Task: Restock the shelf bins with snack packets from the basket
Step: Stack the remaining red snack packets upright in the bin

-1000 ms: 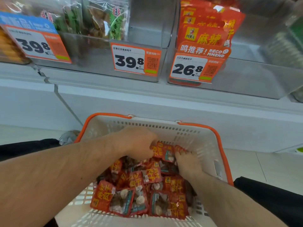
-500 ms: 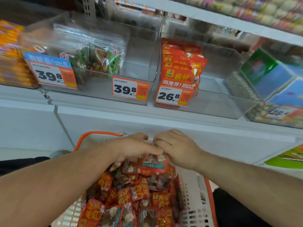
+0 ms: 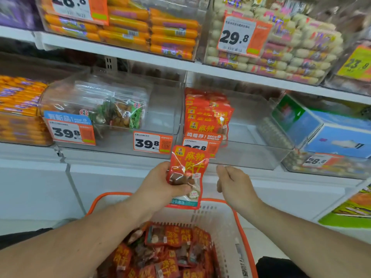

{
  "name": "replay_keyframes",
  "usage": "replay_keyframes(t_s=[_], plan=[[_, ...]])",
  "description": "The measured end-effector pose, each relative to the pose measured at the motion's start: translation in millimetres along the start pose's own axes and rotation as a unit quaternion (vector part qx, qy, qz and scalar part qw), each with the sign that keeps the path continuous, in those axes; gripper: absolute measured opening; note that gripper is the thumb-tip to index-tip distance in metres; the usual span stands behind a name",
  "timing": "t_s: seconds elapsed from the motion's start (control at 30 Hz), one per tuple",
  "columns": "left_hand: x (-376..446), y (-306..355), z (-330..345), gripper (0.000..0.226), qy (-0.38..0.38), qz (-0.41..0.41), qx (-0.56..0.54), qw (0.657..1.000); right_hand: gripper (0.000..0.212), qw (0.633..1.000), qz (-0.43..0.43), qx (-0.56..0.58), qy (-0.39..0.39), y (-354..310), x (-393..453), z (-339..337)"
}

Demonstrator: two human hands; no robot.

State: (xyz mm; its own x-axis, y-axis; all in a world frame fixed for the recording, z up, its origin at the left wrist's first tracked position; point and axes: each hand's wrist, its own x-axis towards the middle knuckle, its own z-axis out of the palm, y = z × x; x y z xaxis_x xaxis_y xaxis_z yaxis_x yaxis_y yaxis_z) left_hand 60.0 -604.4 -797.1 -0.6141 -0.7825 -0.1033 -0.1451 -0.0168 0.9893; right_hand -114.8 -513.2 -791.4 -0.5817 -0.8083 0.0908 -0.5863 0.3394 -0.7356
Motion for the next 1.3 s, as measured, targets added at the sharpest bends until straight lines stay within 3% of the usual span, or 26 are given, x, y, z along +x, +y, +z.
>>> replay_keyframes(t_s=[0.07, 0.17, 0.37, 0.47, 0.53, 0.57, 0.67, 0.73, 0.83, 1.0, 1.1, 1.3], plan=[[1.8, 8.2, 1.7, 0.042, 0.005, 0.028, 0.021, 0.999, 0.017, 0.988, 0.024, 0.133, -0.069, -13.0, -4.0, -2.5], [10.4, 21.7, 5.7, 0.042, 0.004, 0.079, 0.041, 0.996, 0.032, 0.959, 0.0, 0.231, -0.163, -25.5, -4.6, -10.4], [37.4, 56.2, 19.9, 0.045, -0.02, 0.176, 0.091, 0.98, 0.019, 0.94, 0.006, 0.303, -0.154, -37.1, 26.1, -34.2], [52.4, 69.3, 19.6, 0.038, 0.017, 0.303, 0.174, 0.937, 0.038, 0.918, 0.055, 0.339, -0.201, -38.2, 48.7, -52.8], [67.7, 74.0, 12.1, 0.055, 0.088, 0.38, 0.212, 0.896, 0.065, 0.909, 0.085, 0.359, -0.195, -34.8, 68.3, -65.3], [77.3, 74.9, 7.1, 0.066, 0.12, 0.386, 0.226, 0.886, 0.068, 0.908, 0.103, 0.362, -0.184, -35.4, 77.0, -72.9], [97.0, 76.2, -1.9, 0.102, 0.162, 0.286, 0.32, 0.889, 0.023, 0.909, 0.155, 0.37, -0.111, -31.8, 102.2, -96.1], [100.7, 74.2, 1.9, 0.123, 0.137, 0.195, 0.391, 0.889, 0.023, 0.915, 0.167, 0.361, -0.063, -30.1, 118.2, -107.4], [105.2, 72.0, 8.6, 0.138, 0.121, 0.134, 0.442, 0.878, 0.021, 0.943, 0.158, 0.29, -0.029, -25.4, 142.4, -110.8], [110.2, 70.5, 8.9, 0.127, 0.125, 0.108, 0.448, 0.879, 0.011, 0.978, 0.143, 0.15, -0.025, -9.4, 177.0, -90.3], [110.7, 69.1, 7.6, 0.113, 0.131, 0.126, 0.415, 0.892, 0.018, 0.98, 0.142, 0.122, -0.074, -1.7, 189.9, -73.3], [112.5, 67.1, 8.1, 0.113, 0.137, 0.128, 0.425, 0.886, 0.012, 0.971, 0.173, 0.132, -0.103, 10.2, 201.8, -53.3]])
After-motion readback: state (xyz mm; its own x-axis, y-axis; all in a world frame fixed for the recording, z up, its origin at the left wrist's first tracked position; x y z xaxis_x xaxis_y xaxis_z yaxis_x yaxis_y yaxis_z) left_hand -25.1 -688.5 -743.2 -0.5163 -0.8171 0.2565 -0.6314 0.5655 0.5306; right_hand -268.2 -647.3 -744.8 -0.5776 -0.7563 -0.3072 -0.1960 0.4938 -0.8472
